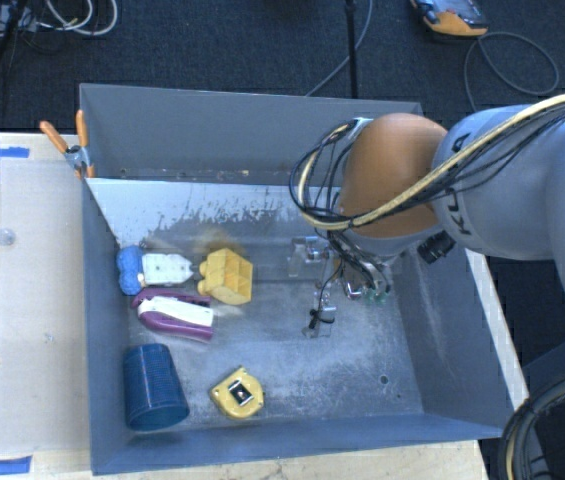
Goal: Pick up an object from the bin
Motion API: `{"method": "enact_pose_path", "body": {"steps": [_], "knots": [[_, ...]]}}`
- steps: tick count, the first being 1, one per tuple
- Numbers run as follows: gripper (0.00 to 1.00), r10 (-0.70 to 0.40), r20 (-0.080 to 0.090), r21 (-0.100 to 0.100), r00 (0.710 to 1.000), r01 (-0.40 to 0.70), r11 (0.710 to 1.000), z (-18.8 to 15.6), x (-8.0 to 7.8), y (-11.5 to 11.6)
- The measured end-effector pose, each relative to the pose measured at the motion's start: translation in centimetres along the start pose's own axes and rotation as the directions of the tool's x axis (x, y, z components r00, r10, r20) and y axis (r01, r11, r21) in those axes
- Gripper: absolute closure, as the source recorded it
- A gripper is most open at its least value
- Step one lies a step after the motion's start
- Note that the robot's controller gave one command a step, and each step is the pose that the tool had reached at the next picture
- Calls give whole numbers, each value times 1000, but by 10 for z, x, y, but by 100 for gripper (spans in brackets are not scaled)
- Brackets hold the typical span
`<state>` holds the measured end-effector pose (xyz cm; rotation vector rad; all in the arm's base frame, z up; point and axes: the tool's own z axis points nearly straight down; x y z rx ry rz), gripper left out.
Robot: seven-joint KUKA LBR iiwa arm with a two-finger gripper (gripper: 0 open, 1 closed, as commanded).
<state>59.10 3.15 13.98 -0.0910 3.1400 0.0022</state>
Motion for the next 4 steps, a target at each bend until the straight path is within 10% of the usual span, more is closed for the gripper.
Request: {"method": "enact_pose_path", "body": {"steps": [4], "knots": [[0, -111, -4, 0, 994, 111, 994, 66, 82, 77]]}}
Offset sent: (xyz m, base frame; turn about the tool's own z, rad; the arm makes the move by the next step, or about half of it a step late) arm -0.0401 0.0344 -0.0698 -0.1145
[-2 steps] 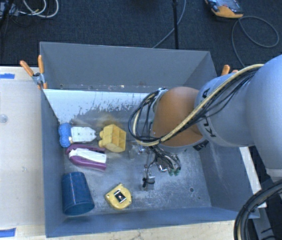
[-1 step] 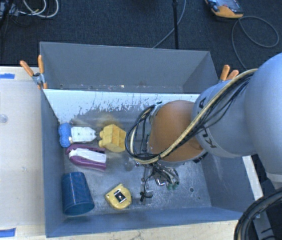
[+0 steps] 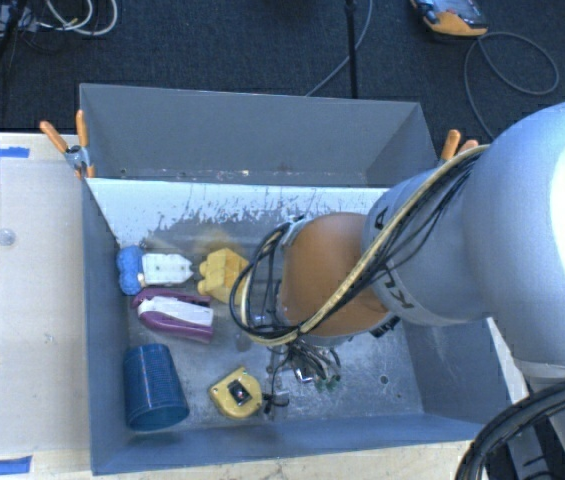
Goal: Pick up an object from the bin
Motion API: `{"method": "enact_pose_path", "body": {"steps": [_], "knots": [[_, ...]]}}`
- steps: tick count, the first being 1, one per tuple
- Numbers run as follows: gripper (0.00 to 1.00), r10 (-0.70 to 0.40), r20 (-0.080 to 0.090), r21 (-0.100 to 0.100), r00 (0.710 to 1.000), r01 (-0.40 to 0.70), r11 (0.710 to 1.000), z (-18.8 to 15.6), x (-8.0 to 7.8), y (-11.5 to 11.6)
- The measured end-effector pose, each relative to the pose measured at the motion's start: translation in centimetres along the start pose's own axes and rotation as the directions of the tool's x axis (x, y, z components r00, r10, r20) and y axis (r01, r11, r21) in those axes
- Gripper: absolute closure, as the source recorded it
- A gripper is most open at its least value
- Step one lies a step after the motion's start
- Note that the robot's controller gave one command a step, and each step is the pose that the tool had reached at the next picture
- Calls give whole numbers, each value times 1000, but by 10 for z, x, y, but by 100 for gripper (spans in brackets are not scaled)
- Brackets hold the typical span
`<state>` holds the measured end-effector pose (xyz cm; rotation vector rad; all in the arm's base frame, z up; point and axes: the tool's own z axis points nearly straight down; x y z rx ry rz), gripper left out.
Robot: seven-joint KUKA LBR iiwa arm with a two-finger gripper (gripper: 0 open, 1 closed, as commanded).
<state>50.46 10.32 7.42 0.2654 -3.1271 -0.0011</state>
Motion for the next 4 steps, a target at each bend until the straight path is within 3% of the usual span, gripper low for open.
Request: {"method": "enact_pose_path", "body": {"steps": [1, 2, 3, 4], "knots": [[0, -94, -3, -1, 996, 94, 996, 4, 5, 8], [0, -207, -2, 0, 978, 207, 978, 4, 6, 3], [0, -397, -2, -2, 918, 397, 918, 5, 3, 28], [0, -624, -1, -2, 781, 624, 781, 5, 0, 47]]}}
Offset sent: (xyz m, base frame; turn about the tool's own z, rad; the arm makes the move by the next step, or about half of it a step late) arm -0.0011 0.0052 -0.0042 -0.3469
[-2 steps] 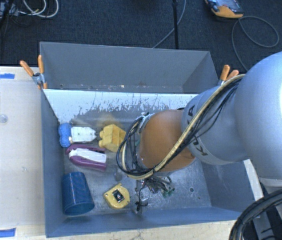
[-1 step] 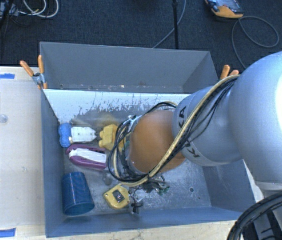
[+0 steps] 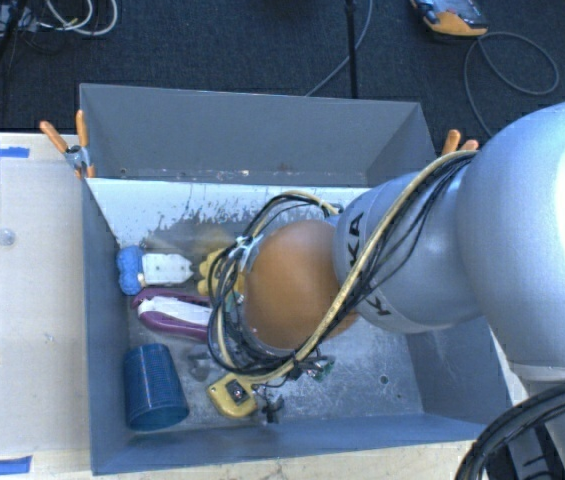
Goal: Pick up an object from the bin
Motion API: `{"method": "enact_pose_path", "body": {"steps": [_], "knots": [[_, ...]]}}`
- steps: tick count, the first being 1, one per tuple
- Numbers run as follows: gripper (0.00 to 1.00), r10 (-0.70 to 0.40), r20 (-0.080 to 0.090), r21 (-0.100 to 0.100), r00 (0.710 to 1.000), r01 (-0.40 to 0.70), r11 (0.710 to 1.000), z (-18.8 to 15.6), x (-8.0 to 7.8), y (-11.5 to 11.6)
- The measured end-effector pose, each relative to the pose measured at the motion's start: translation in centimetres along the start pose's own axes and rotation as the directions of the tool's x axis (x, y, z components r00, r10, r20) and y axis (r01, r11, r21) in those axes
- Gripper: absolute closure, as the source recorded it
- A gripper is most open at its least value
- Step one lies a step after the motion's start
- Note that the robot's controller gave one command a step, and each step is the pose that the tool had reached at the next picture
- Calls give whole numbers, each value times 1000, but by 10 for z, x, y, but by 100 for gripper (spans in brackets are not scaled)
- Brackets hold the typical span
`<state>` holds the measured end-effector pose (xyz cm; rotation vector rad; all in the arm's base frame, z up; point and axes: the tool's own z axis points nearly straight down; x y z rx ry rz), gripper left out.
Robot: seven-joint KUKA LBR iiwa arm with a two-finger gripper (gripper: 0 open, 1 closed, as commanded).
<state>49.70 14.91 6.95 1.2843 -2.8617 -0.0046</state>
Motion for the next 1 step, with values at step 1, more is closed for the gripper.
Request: {"method": "enact_pose_path", "body": {"steps": [1], "knots": [[100, 144, -1, -1, 990, -144, 990, 0, -19, 5]]}}
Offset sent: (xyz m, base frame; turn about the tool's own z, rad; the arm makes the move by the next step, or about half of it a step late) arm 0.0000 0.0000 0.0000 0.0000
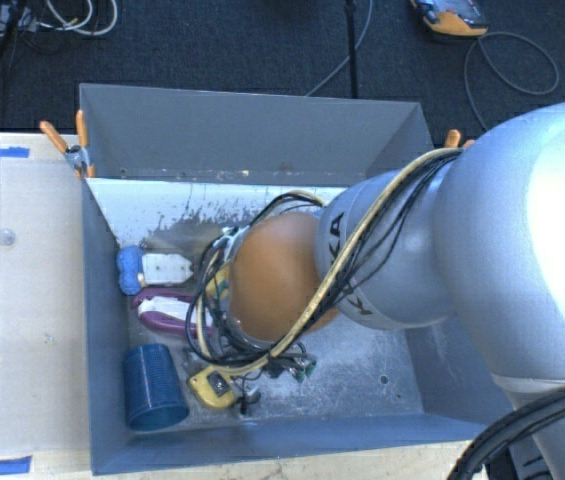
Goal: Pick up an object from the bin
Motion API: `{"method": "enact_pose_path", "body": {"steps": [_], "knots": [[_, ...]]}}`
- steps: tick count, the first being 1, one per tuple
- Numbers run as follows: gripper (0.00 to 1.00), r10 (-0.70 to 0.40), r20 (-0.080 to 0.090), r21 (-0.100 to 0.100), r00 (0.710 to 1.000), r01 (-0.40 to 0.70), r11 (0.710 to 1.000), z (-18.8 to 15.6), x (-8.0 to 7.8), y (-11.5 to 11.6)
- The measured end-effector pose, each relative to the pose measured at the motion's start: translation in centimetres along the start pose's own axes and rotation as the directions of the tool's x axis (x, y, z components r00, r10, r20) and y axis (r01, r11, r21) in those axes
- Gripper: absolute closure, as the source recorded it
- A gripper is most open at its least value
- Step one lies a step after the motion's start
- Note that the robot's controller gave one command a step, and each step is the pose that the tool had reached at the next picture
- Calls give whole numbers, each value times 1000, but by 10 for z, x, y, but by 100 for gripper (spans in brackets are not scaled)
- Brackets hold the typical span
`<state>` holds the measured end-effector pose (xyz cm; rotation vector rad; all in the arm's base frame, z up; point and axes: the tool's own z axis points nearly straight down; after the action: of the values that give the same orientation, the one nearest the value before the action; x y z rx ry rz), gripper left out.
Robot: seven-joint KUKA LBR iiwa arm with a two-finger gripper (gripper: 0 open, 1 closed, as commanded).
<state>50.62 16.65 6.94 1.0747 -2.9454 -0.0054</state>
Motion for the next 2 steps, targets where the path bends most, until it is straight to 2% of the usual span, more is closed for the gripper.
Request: {"method": "enact_pose_path", "body": {"steps": [2], "knots": [[100, -24, 0, -1, 1000, 24, 1000, 0, -1, -3]]}}
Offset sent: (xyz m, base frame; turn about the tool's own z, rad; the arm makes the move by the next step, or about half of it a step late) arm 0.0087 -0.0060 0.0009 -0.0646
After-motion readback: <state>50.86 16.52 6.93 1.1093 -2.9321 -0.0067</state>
